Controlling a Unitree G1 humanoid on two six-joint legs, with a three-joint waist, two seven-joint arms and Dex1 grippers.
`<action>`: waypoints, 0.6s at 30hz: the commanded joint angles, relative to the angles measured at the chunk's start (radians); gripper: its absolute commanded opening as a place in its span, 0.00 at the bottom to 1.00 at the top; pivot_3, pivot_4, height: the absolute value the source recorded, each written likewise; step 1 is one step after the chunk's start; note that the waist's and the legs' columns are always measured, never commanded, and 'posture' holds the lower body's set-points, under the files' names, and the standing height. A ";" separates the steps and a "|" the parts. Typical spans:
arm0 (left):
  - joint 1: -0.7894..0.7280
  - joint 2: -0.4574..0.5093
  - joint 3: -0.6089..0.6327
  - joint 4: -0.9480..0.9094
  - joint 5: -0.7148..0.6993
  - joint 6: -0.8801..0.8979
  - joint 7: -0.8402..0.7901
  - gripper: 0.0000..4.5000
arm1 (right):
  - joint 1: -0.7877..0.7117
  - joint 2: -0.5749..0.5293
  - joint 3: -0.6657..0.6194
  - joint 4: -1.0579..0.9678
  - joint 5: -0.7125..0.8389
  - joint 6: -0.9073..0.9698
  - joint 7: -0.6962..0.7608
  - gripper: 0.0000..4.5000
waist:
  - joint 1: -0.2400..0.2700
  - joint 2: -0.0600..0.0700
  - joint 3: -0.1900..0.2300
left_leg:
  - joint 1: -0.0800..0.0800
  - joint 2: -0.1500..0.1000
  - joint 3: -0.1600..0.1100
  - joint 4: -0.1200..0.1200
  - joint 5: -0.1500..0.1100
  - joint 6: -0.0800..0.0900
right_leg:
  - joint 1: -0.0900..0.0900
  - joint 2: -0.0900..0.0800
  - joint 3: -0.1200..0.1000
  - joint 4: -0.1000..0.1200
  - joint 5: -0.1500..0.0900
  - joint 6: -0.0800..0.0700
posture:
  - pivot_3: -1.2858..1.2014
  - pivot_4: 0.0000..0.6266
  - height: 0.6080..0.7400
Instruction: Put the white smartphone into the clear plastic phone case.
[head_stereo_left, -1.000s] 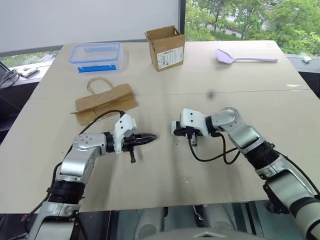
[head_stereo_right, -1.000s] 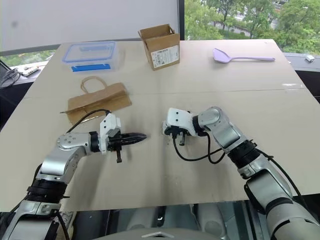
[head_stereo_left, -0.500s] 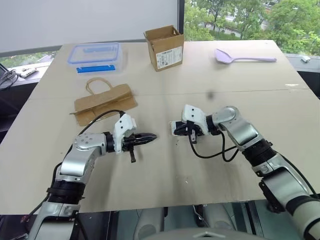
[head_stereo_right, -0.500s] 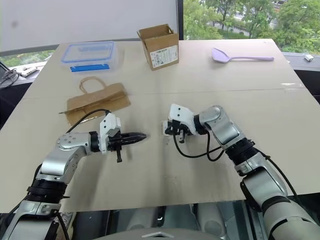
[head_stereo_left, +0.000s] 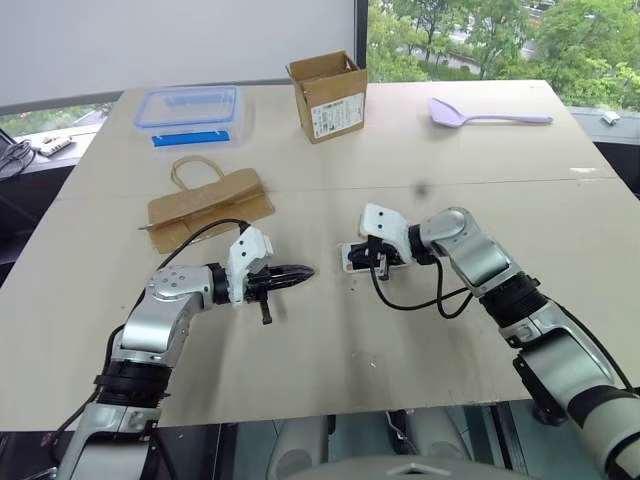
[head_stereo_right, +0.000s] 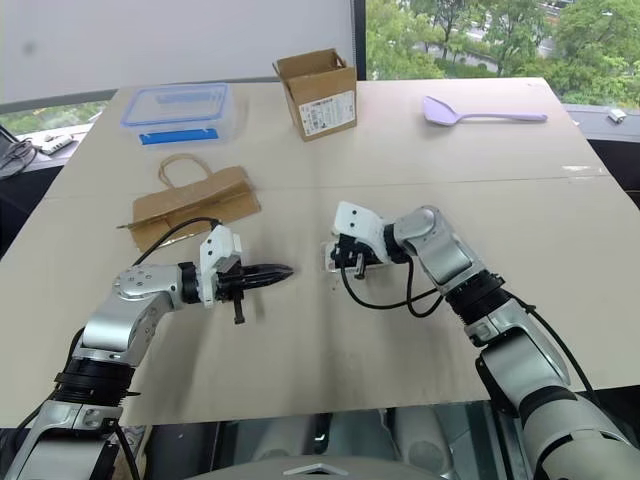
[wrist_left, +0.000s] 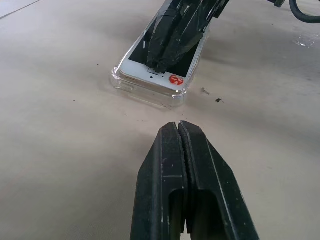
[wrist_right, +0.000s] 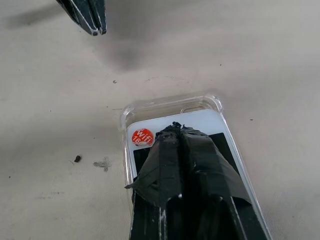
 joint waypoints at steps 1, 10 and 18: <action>-0.013 -0.001 0.013 -0.037 -0.023 0.017 0.004 0.00 | 0.033 -0.014 -0.028 0.015 -0.014 -0.007 -0.043 0.01 | 0.000 0.000 0.000 | 0.000 0.000 0.000 0.000 0.000 0.000 | 0.000 0.000 0.000 0.000 0.000 0.000 | 0.52 0.24 1.00; -0.060 -0.019 -0.026 -0.023 0.021 0.062 0.061 0.00 | 0.113 -0.127 -0.255 -0.363 0.195 0.168 -0.033 0.01 | 0.007 0.000 0.001 | -0.003 0.000 -0.001 0.000 0.000 0.000 | -0.001 -0.001 0.000 0.000 0.000 0.000 | 0.52 0.24 1.00; -0.128 -0.060 -0.101 0.081 0.097 -0.008 0.054 0.00 | 0.259 -0.325 -0.312 -0.522 0.184 0.241 -0.087 0.01 | 0.016 0.000 0.001 | -0.003 -0.001 0.001 0.000 0.000 0.000 | -0.001 -0.001 0.000 -0.002 0.000 0.000 | 0.52 0.24 1.00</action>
